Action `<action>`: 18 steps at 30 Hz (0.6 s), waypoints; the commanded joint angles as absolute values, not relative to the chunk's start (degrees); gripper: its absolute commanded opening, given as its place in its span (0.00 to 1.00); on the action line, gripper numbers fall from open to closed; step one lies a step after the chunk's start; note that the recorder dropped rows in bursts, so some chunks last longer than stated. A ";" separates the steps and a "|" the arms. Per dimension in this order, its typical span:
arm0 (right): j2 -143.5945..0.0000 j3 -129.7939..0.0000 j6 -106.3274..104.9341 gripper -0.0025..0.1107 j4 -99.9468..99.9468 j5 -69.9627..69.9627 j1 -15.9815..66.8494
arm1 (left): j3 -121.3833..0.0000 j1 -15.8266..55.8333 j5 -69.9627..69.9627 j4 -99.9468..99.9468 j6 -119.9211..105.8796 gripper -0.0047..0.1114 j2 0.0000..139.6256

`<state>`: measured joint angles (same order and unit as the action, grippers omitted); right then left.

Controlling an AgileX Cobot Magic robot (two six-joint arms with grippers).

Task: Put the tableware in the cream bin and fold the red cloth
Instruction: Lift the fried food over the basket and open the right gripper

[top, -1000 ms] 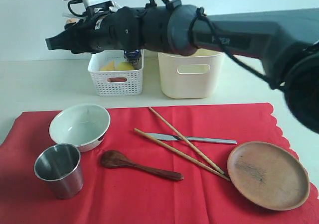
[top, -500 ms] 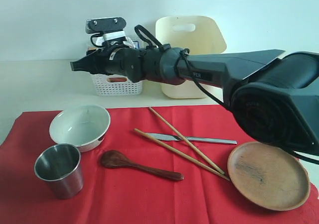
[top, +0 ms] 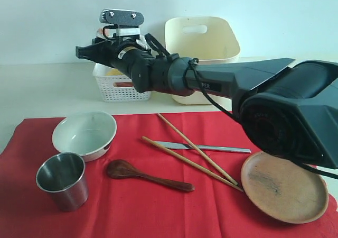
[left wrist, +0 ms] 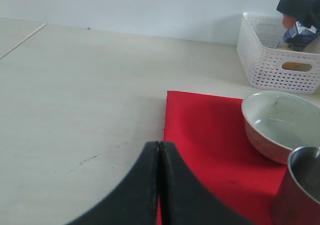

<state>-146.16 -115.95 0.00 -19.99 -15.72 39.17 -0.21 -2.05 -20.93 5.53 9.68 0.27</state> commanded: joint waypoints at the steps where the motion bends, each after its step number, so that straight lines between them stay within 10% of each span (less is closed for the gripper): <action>1: -148.79 -116.39 -2.98 0.16 -25.05 -25.11 40.51 | 0.00 -1.92 -20.35 5.45 9.67 0.05 0.00; 6: -151.67 -116.39 -15.22 0.09 -44.05 -29.46 42.03 | 0.00 -1.92 -20.35 5.45 9.67 0.05 0.00; 13: -151.77 -116.39 -15.35 0.70 -43.82 -28.41 42.03 | 0.00 -1.92 -20.35 5.45 9.67 0.05 0.00; 18: -149.81 -116.39 -15.39 0.75 -43.80 -25.91 42.03 | 0.00 -1.92 -20.35 5.45 9.67 0.05 0.00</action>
<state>-150.92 -116.66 -15.34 -43.20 -28.17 42.27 -0.21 -2.05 -20.93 5.53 9.68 0.27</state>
